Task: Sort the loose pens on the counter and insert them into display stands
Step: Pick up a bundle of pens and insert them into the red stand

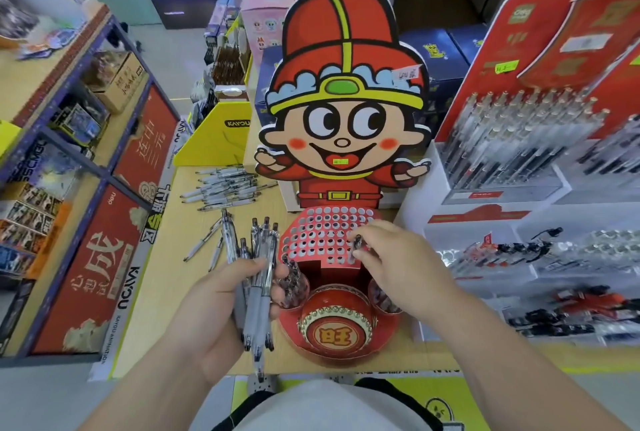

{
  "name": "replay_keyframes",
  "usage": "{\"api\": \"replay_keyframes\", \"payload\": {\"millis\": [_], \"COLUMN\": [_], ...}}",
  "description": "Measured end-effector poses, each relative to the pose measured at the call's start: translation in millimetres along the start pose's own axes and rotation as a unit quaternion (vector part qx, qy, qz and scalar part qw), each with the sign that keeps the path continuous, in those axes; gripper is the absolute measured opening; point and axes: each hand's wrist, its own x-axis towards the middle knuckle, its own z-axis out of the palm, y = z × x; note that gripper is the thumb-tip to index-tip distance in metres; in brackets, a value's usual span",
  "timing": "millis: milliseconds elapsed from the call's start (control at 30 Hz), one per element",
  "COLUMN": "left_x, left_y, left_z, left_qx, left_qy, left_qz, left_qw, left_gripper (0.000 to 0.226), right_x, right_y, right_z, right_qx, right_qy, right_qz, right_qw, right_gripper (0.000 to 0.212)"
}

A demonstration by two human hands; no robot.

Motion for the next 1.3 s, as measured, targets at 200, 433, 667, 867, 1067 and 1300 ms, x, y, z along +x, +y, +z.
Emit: {"api": "replay_keyframes", "payload": {"millis": [200,433,667,867,1067,1300], "left_x": [-4,-6,-3,-2,-3,-8], "left_y": [-2,-8,-16,-16,-16,-11], "left_z": [7,16,17,15,15,20], "left_qx": [-0.001,-0.002,-0.009,0.011,0.041,0.083], "left_qy": [-0.012,-0.034,-0.048,-0.047,-0.065,-0.14], "left_qz": [0.005,0.01,0.0,0.006,0.014,0.021], "left_qw": [1.0,0.999,0.999,0.999,0.997,0.986], "left_gripper": [0.033,0.019,0.015,0.016,0.031,0.019], "right_x": [1,1,3,3,-4,-11], "right_y": [-2,-5,-4,-3,-11,-41], "right_z": [6,9,9,11,-7,-39], "right_qx": [-0.005,0.002,0.018,0.023,0.078,0.42], "right_qy": [0.021,0.043,0.042,0.042,0.074,-0.031], "right_qz": [0.003,0.006,0.011,0.022,0.048,0.083], "right_qw": [1.0,0.999,0.999,0.999,0.993,0.903], "right_gripper": [0.022,0.018,0.021,0.023,0.049,0.019]}}
